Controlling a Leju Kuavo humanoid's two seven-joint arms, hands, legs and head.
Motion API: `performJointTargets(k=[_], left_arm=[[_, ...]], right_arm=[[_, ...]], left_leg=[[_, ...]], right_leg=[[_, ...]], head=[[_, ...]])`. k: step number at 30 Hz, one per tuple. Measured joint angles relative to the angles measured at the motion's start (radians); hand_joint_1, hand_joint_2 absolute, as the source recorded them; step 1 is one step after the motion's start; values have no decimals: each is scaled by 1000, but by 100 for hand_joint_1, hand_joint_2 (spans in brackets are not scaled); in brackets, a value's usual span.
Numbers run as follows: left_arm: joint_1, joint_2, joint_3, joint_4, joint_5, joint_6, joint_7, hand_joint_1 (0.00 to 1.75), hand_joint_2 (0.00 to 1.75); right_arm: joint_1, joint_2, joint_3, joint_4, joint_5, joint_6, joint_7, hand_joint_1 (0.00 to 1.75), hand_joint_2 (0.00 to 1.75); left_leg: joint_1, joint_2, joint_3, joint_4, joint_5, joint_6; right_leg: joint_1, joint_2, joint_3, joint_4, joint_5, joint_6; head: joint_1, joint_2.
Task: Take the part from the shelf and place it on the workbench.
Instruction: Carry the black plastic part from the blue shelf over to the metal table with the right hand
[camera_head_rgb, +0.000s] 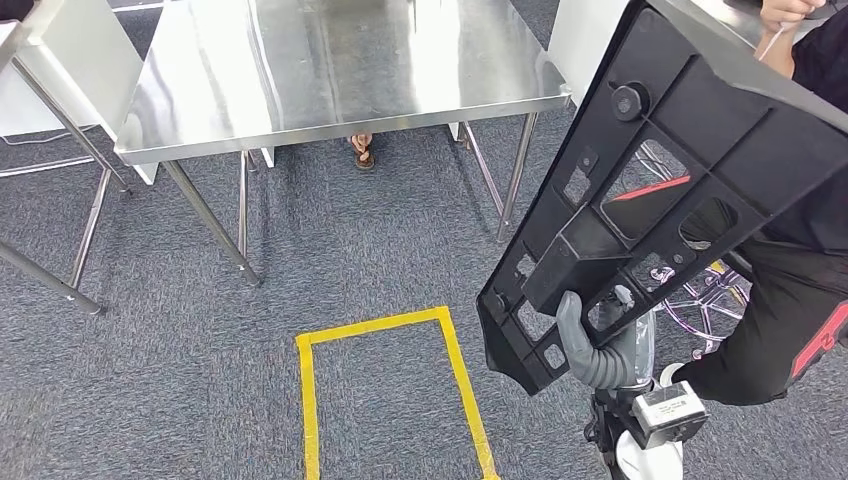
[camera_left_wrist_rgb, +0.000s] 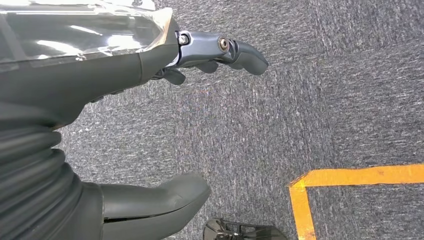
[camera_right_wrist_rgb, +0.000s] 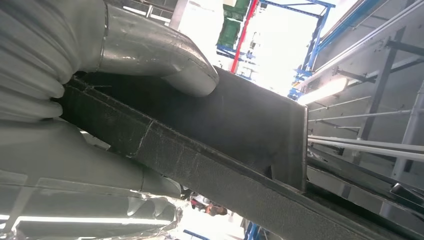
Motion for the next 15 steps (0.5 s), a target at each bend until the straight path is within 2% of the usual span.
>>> performJointTargets(k=[3, 5, 6, 8, 9, 10, 11, 13, 14, 15], left_arm=[[0, 3, 0, 0, -2, 0, 2, 0, 175], [1, 3, 0, 0, -3, 1, 4, 0, 175], [1, 3, 0, 0, -5, 2, 6, 0, 175], [1, 5, 0, 0, -8, 4, 10, 0, 175], [1, 5, 0, 0, -10, 4, 11, 0, 175], [2, 5, 0, 0, -10, 4, 12, 0, 175], [3, 5, 0, 0, -11, 4, 13, 0, 175], [4, 5, 0, 0, -11, 4, 14, 0, 175], [4, 7, 0, -1, -11, 4, 15, 0, 175], [4, 9, 0, -1, -11, 4, 15, 0, 175]], right_arm=[[0, 2, 0, -3, 7, 2, 4, 175, 175], [1, 2, 0, -7, 8, 3, 4, 175, 175], [1, 2, 0, -8, 9, 3, 4, 175, 175], [4, 0, 1, -8, 8, 3, 3, 175, 175], [7, -1, 1, -8, 8, 3, 3, 175, 175], [10, -2, 1, -8, 8, 3, 3, 175, 175], [11, -3, 1, -8, 8, 3, 3, 175, 175], [11, -3, 1, -7, 8, 3, 3, 175, 175], [12, -3, 1, -7, 8, 3, 3, 175, 175], [12, -3, 2, -6, 8, 3, 4, 175, 175]], left_leg=[[3, 0, 5, -10, 2, 10], [11, 2, 20, -32, 10, 17], [15, 3, 27, -40, 14, 19], [16, 5, 30, -42, 13, 20], [17, 5, 30, -42, 12, 18], [20, 5, 31, -41, 10, 15], [24, 3, 32, -39, 6, 9], [33, 0, 35, -25, -6, -10], [35, -2, 33, -15, -16, -21], [34, -4, 32, -7, -24, -31]], right_leg=[[1, 0, 1, -3, 0, 3], [5, 0, -14, 27, -15, 3], [5, 0, -36, 72, -35, 1], [1, 0, -105, 200, -85, 1], [-3, 0, -134, 251, -99, 5], [-8, -1, -147, 269, -98, 14], [-14, -1, -138, 245, -80, 27], [-27, 0, -76, 119, -25, 57], [-30, 2, -47, 63, -6, 63], [-30, 4, -30, 33, 3, 58]], head=[[0, 0], [1, 0], [2, 0], [3, 0], [4, 0], [4, 0], [4, 0], [4, 0], [6, 0], [7, 0]])
